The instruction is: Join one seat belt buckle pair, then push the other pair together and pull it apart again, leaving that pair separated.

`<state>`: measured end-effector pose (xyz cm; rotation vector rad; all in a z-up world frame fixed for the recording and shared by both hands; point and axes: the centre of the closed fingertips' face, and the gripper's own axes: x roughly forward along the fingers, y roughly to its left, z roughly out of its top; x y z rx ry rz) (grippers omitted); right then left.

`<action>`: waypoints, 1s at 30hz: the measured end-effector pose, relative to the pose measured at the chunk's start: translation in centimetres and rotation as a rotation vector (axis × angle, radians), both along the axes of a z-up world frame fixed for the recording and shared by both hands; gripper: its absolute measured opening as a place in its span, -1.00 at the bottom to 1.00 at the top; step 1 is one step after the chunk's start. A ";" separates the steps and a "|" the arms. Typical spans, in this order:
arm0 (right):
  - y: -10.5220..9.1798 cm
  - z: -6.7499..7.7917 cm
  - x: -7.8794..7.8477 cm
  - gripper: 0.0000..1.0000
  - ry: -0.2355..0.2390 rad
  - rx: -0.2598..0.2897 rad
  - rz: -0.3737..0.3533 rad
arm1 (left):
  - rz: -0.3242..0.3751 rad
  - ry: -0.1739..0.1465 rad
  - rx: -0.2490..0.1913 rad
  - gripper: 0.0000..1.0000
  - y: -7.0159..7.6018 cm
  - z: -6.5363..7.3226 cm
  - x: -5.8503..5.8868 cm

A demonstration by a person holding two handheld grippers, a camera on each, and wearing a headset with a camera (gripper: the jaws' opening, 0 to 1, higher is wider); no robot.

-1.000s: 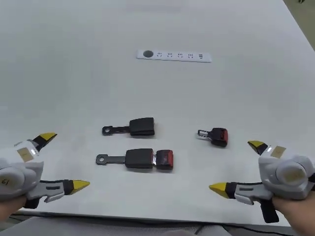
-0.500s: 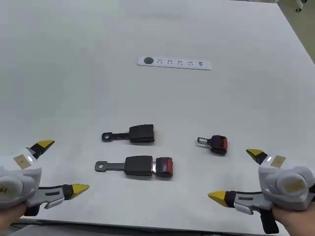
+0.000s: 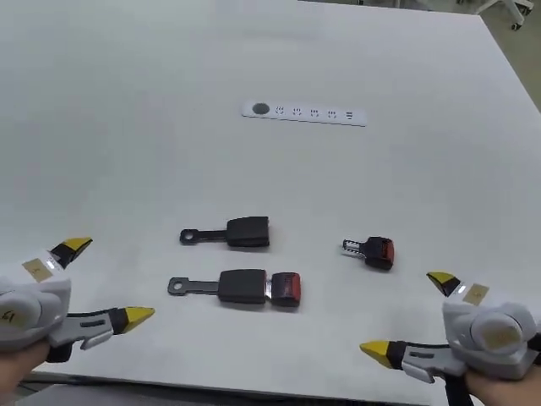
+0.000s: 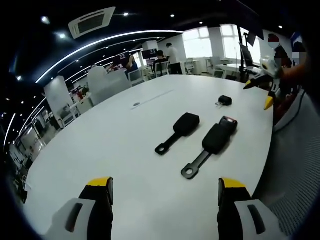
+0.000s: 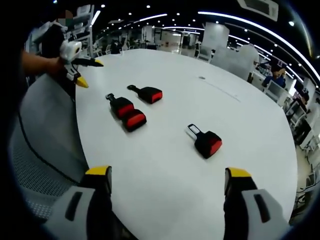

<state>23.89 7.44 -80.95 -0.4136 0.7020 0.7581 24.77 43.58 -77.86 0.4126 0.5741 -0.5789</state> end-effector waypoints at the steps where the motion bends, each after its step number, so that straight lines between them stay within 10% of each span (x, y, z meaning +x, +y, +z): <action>1: 0.0 -0.2 -0.1 0.89 0.003 -0.002 -0.002 | -0.012 0.001 0.008 0.76 -0.2 -0.1 -0.1; 9: 0.4 0.7 0.0 0.87 -0.015 0.001 0.003 | 0.008 0.002 -0.004 0.78 0.2 0.0 0.0; 15: 0.4 0.7 -0.1 0.84 -0.033 -0.012 0.013 | -0.042 -0.017 0.064 0.78 -0.5 -0.1 -0.3; 30: 0.0 2.4 0.5 0.84 -0.073 0.000 -0.009 | -0.034 -0.017 0.023 0.78 -0.7 0.2 -0.6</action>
